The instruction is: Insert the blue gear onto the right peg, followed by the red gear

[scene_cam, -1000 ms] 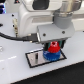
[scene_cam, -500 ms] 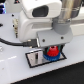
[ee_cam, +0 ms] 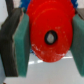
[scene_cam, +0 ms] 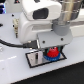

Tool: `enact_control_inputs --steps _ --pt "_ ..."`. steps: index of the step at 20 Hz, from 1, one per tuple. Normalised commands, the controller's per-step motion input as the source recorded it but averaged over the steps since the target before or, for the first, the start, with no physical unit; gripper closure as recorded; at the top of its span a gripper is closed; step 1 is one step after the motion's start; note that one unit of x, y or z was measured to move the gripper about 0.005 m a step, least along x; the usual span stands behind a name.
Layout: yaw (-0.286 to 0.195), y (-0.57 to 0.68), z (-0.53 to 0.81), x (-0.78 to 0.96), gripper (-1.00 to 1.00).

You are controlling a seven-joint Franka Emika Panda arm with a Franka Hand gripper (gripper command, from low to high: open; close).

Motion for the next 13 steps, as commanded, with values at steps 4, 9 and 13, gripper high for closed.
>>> enact_control_inputs --steps 4,9,13 --pt "0.000 0.04 0.21 0.03 -1.00" --pt "0.000 0.13 0.59 0.00 -1.00" --pt "0.000 0.12 0.65 0.00 -1.00"
